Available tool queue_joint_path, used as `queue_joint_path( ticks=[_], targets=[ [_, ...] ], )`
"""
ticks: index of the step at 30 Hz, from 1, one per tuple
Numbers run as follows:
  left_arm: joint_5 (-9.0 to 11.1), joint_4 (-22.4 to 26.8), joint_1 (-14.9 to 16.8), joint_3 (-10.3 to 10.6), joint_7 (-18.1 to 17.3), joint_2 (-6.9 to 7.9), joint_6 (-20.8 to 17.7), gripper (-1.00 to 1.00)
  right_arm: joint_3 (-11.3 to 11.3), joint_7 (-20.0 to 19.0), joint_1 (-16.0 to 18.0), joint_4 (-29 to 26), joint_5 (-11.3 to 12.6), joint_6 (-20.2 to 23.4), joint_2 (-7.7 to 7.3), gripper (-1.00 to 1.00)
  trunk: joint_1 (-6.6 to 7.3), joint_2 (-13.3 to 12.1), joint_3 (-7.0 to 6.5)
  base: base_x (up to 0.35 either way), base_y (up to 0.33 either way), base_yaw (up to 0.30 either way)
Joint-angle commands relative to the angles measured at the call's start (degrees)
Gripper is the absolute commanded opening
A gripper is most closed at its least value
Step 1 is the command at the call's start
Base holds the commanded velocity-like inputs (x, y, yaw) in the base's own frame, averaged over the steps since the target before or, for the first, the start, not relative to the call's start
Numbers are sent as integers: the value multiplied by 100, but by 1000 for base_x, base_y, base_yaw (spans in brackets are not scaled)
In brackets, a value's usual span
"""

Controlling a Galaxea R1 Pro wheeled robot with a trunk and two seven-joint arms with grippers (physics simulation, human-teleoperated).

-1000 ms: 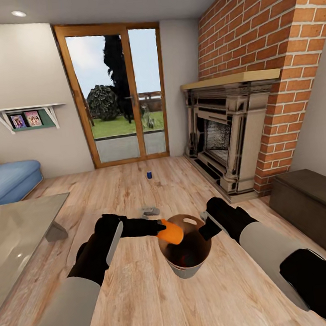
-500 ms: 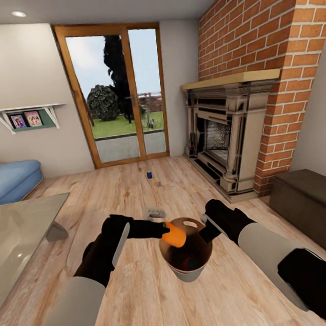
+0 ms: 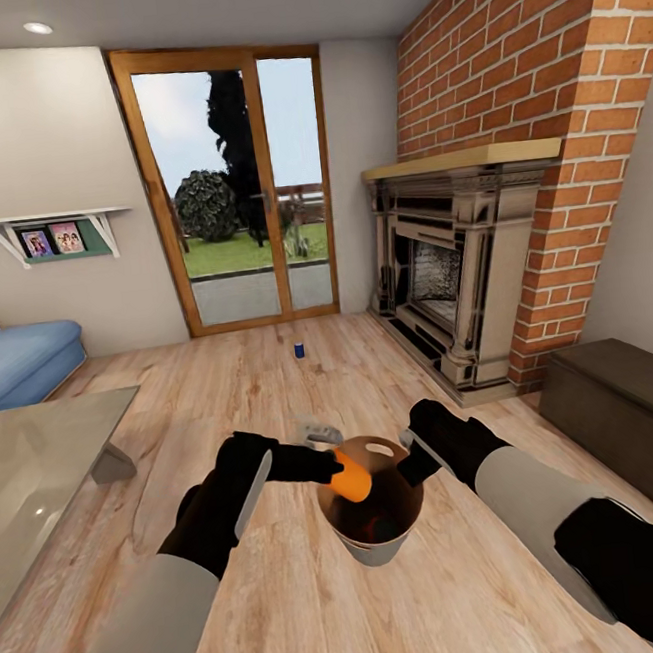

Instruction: Put the three can of soda from the living room inside the tash can in the kitchen.

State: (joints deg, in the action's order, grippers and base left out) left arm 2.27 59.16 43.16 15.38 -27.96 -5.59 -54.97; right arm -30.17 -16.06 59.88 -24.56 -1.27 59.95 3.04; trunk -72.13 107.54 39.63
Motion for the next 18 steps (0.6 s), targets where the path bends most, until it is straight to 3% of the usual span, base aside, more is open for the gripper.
queue_joint_path(
  ticks=[1,15,18],
  targets=[
    [-10,-1,0,26,-2,-2,4,-100,11,-2,4,-2,56,5,3,-100,0,0,-1,0,0,0],
    [-7,-1,0,198,114,-127,-15,-100,11,6,5,69,56,5,13,-100,0,0,-1,0,0,0],
    [-9,-1,0,378,237,-161,-32,-100,11,6,6,74,56,5,13,-100,0,0,-1,0,0,0]
  ],
)
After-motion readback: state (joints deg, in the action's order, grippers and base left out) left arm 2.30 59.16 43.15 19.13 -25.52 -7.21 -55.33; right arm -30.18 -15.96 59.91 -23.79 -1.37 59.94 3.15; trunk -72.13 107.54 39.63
